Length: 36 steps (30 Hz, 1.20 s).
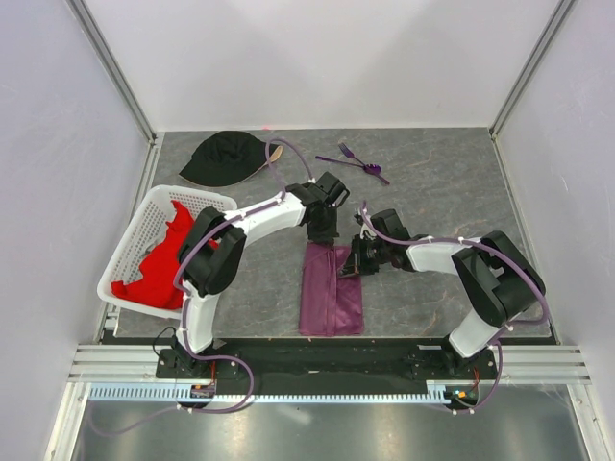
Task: Fold the napkin into a case and place the utensils inside
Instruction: Smooth out the 2/3-rectangle-folded napkin at the center of the board.
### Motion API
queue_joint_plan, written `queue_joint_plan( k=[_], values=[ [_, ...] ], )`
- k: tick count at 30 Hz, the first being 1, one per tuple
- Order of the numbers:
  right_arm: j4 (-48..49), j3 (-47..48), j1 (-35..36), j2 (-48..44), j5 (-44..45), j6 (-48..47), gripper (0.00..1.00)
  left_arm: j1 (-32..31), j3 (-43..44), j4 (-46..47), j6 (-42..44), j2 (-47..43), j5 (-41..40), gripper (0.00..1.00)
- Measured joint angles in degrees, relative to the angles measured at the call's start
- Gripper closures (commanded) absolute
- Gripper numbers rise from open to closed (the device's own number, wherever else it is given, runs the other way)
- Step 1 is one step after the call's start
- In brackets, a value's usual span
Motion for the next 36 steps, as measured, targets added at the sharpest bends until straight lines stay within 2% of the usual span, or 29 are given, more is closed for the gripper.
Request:
queue_joint_plan(
  k=[14,21,24,27,29,30,33,36],
  values=[
    [0.1,0.3,-0.3,0.3,0.3,-0.3,0.97,1.7,0.4,3.5,0.0,4.0,2.3,0.98],
    [0.2,0.3,-0.3,0.3,0.5,-0.3,0.94,1.7,-2.8,4.6,0.1,0.4,3.1,0.64],
    [-0.8,0.3,-0.3,-0.4,0.9,-0.7,0.9,1.7,-5.6,4.2,0.3,-4.6,3.1,0.58],
    [-3.1,0.4,-0.4,-1.9,1.6,-1.2,0.75,1.7,-8.8,4.3,0.4,-10.9,3.7,0.53],
    [-5.5,1.1,-0.4,-3.5,2.3,-1.9,0.71,1.7,-11.3,4.4,0.5,-14.8,4.4,0.57],
    [-6.7,1.5,-0.4,-4.6,2.6,-2.2,0.7,1.6,-12.4,4.6,0.6,-16.4,4.6,0.67],
    [-9.5,2.8,-0.4,-8.1,3.4,-3.0,0.69,0.8,-17.4,4.9,0.6,-21.3,4.7,0.79],
    [-10.3,2.9,-0.4,-11.0,2.8,-3.0,0.69,-0.9,-23.0,5.4,0.2,-25.1,4.9,0.85]
  ],
)
